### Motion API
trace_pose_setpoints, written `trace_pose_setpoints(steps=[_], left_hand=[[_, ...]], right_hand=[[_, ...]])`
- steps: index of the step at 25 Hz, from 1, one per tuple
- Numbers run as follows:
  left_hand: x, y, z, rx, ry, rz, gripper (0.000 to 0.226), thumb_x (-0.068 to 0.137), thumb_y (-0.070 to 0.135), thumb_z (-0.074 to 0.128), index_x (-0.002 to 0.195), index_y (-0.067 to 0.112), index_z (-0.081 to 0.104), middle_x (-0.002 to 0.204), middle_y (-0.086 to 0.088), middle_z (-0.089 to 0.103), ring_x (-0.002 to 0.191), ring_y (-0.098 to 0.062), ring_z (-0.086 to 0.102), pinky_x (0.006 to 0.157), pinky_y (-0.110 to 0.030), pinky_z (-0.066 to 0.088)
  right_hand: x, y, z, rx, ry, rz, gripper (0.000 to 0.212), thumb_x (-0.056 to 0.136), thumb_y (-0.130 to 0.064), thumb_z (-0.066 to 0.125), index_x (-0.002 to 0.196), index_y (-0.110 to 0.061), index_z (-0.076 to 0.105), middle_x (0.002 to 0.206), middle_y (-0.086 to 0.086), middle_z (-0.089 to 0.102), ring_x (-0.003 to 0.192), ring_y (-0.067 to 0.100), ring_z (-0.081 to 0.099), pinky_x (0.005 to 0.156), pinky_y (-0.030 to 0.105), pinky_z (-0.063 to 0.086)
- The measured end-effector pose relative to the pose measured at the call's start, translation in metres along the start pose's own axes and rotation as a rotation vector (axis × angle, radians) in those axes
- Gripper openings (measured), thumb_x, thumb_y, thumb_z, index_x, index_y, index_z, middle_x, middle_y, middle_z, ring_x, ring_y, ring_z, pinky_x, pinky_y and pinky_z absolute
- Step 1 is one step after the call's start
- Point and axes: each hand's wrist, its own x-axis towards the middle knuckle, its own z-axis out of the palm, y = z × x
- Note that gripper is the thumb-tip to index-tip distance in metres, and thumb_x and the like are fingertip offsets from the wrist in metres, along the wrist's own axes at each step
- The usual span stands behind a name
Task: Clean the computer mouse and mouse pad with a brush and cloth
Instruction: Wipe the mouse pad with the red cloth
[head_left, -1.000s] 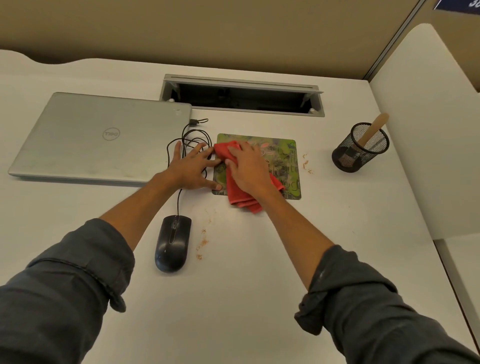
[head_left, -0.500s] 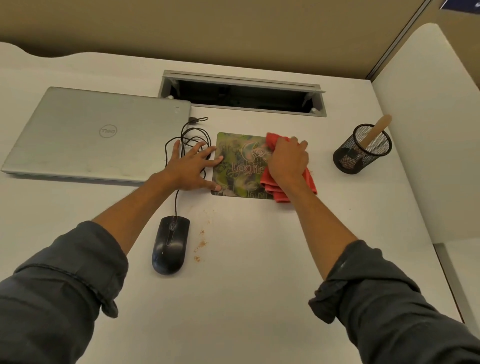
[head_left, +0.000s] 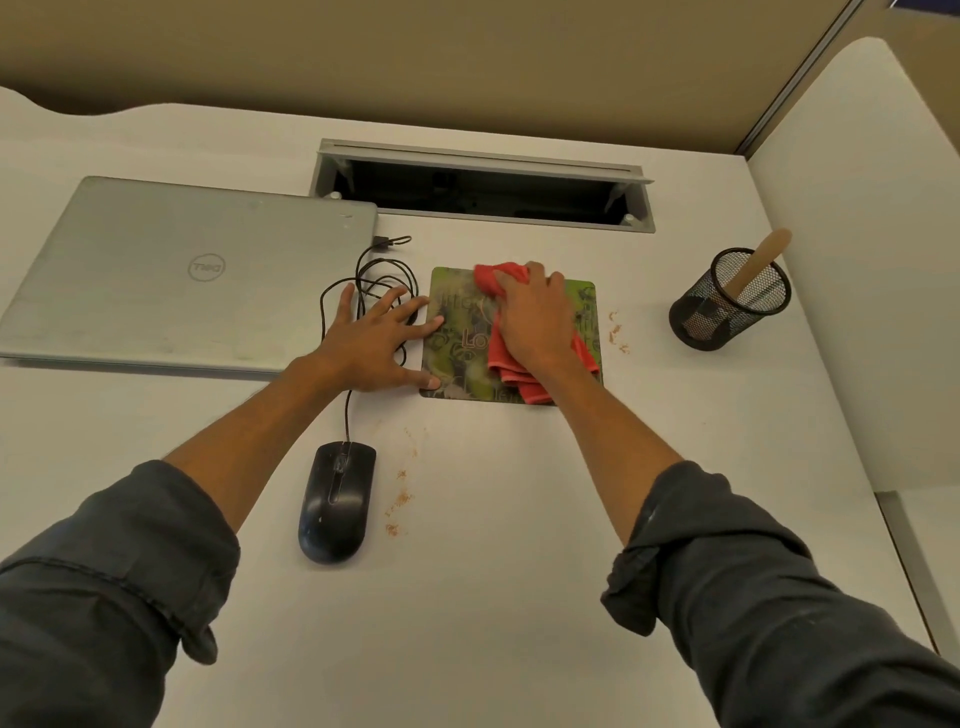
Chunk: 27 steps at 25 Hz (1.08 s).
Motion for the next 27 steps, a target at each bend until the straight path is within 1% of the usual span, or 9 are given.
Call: trace_pose_setpoints(steps=[7,9,12,14,18,21,23,25,27], left_hand=[[-0.001,0.003,-0.006,0.004,-0.021,-0.013,0.091,0.072,0.084,0.032,0.149,0.042,0.009,0.161,0.007,0.0,0.147,-0.016,-0.014,0.106,-0.058,-0.024],[-0.002,0.005,-0.005,0.009,-0.021,-0.012,0.088,0.076,0.081,0.037,0.149,0.041,0.009,0.161,0.007,-0.001,0.147,-0.016,-0.014,0.106,-0.058,-0.024],[-0.004,0.006,-0.004,0.028,0.002,-0.007,0.09,0.075,0.082,0.031,0.15,0.04,0.006,0.161,0.007,-0.002,0.146,-0.016,-0.014,0.105,-0.058,-0.025],[-0.005,0.006,-0.003,0.027,-0.002,-0.006,0.094,0.069,0.085,0.024,0.15,0.04,0.005,0.161,0.007,-0.002,0.146,-0.016,-0.015,0.106,-0.058,-0.024],[-0.004,0.005,-0.004,0.023,-0.013,-0.006,0.093,0.07,0.085,0.026,0.15,0.04,0.006,0.161,0.007,-0.002,0.146,-0.016,-0.015,0.105,-0.058,-0.025],[-0.004,0.006,-0.004,0.01,-0.011,-0.009,0.088,0.077,0.08,0.036,0.15,0.04,0.008,0.161,0.007,-0.001,0.147,-0.016,-0.014,0.106,-0.059,-0.024],[-0.003,0.006,-0.005,0.001,-0.01,-0.01,0.087,0.078,0.079,0.039,0.15,0.04,0.009,0.161,0.007,-0.001,0.147,-0.016,-0.014,0.107,-0.06,-0.023],[-0.003,0.006,-0.005,0.008,-0.006,-0.009,0.088,0.078,0.079,0.038,0.15,0.04,0.008,0.161,0.007,-0.001,0.147,-0.016,-0.014,0.108,-0.061,-0.022],[-0.003,0.005,-0.004,0.017,-0.005,-0.006,0.089,0.076,0.081,0.035,0.15,0.04,0.007,0.161,0.007,-0.001,0.147,-0.016,-0.014,0.108,-0.061,-0.022]], right_hand=[[-0.005,0.07,-0.023,-0.091,-0.001,0.317,0.031,0.098,-0.017,0.04,0.124,-0.012,0.056,0.129,0.018,0.052,0.119,0.036,0.043,0.093,0.046,0.04],[-0.007,0.047,-0.026,-0.029,0.041,0.217,0.03,0.099,-0.024,0.045,0.124,-0.014,0.058,0.127,0.015,0.053,0.116,0.032,0.046,0.091,0.042,0.042],[-0.033,0.005,-0.014,0.045,0.016,-0.082,0.036,0.1,-0.025,0.044,0.135,-0.024,0.052,0.134,0.01,0.049,0.119,0.03,0.045,0.094,0.041,0.044],[-0.045,0.008,-0.007,0.03,-0.016,-0.1,0.039,0.1,-0.023,0.042,0.138,-0.027,0.048,0.138,0.009,0.046,0.123,0.031,0.042,0.096,0.042,0.045],[-0.052,0.051,-0.013,-0.016,0.011,0.149,0.039,0.1,-0.02,0.038,0.137,-0.024,0.05,0.134,0.012,0.05,0.119,0.034,0.044,0.092,0.046,0.044],[-0.044,0.057,-0.02,-0.043,0.025,0.341,0.032,0.095,-0.012,0.043,0.124,-0.014,0.058,0.124,0.015,0.055,0.115,0.035,0.046,0.087,0.043,0.042],[-0.042,0.039,-0.025,0.023,0.064,0.268,0.028,0.095,-0.013,0.045,0.119,-0.014,0.059,0.123,0.014,0.056,0.113,0.033,0.047,0.086,0.042,0.042],[-0.052,0.019,-0.02,0.052,0.039,0.024,0.031,0.098,-0.02,0.044,0.126,-0.02,0.057,0.13,0.01,0.052,0.116,0.03,0.046,0.091,0.042,0.044],[-0.069,0.016,-0.012,0.058,-0.024,-0.07,0.036,0.101,-0.024,0.042,0.136,-0.023,0.051,0.139,0.008,0.047,0.122,0.03,0.043,0.097,0.043,0.045]])
